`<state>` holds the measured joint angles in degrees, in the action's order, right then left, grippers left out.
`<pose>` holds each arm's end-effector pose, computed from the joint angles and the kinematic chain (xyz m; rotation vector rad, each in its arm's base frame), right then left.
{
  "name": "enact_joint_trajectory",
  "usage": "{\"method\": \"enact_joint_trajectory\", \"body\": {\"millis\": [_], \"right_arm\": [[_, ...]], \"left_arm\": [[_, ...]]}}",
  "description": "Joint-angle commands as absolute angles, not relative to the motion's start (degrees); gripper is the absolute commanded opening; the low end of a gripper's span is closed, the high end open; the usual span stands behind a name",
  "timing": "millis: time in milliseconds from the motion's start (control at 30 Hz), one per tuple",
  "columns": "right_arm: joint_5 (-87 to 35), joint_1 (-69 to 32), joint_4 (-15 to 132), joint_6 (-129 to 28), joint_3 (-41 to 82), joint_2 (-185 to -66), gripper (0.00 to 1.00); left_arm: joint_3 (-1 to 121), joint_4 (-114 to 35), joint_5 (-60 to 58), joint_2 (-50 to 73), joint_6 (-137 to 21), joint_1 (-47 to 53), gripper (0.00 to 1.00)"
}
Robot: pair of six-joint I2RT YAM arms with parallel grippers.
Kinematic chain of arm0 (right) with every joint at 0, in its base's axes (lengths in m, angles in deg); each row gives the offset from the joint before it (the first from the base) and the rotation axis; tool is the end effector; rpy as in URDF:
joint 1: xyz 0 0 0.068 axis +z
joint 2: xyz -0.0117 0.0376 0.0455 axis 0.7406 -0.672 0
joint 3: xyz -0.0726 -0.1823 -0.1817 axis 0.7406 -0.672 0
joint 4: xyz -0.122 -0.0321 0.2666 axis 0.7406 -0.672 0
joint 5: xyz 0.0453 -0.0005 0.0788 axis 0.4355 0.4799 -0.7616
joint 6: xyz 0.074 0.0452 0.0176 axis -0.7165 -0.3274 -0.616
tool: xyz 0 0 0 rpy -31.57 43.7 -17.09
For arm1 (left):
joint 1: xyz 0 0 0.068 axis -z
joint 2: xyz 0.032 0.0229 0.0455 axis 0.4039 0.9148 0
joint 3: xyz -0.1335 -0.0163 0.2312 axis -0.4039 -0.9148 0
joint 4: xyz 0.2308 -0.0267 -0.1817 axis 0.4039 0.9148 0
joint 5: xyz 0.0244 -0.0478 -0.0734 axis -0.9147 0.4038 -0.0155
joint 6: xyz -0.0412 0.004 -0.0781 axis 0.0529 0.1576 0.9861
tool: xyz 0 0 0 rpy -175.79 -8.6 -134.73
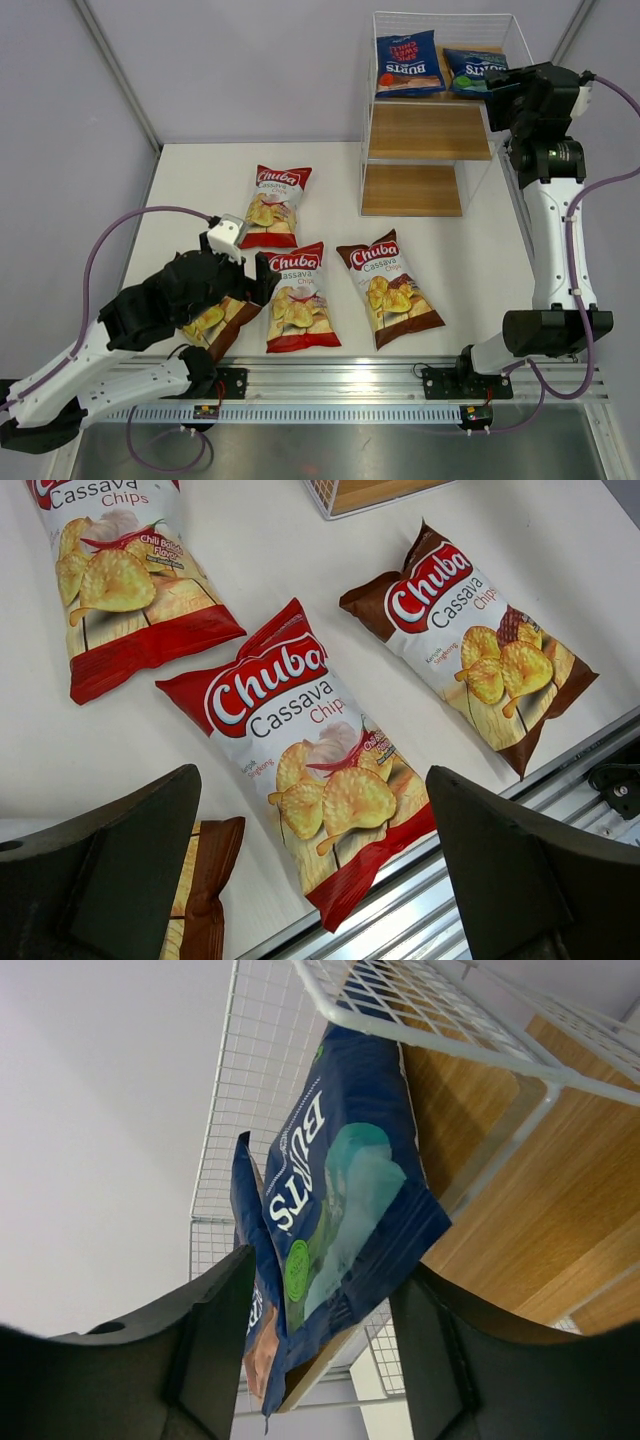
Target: Place and organize the chips bags onto the shelf
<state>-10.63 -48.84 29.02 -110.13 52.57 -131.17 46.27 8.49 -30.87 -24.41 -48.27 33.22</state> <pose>0.3944 -0.0174 0.5036 1.0750 1.4259 0.7239 0.1303 -0.1484 0.3589 0.4005 2.0008 -0.4888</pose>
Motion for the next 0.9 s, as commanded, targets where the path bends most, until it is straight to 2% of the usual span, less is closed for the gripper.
{"method": "enact_joint_trajectory", "body": {"millis": [0, 33, 100, 333, 667, 800, 867], "right_arm": [[-10.4, -48.6, 25.8, -109.4, 53.0, -130.2, 0.60], [-10.6, -48.6, 26.9, -109.5, 52.5, -129.9, 0.49], [-11.1, -48.6, 27.9, -109.9, 51.5, -130.0, 0.41], [-10.1, -48.6, 31.4, -110.8, 50.0, -131.7, 0.24], [-15.5, -51.7, 30.3, -109.5, 56.3, -137.4, 0.25], [-15.5, -53.0, 30.2, -108.0, 55.8, -136.7, 0.29], [-15.9, -53.7, 30.2, -107.3, 55.8, -136.6, 0.36]], "left_arm": [[45.5, 5.7, -29.3, -25.5, -48.9, 33.0, 0.99], [45.2, 5.8, -29.4, -25.6, -48.9, 33.0, 0.99], [45.0, 6.0, -29.6, -26.1, -48.8, 33.0, 0.99], [44.3, 6.0, -30.3, -27.2, -49.0, 33.0, 0.99], [44.0, 6.1, -30.4, -27.2, -48.9, 33.0, 0.99], [44.2, 6.0, -30.4, -26.7, -48.8, 33.0, 0.99], [44.3, 6.1, -30.5, -26.5, -48.8, 33.0, 0.99]]}}
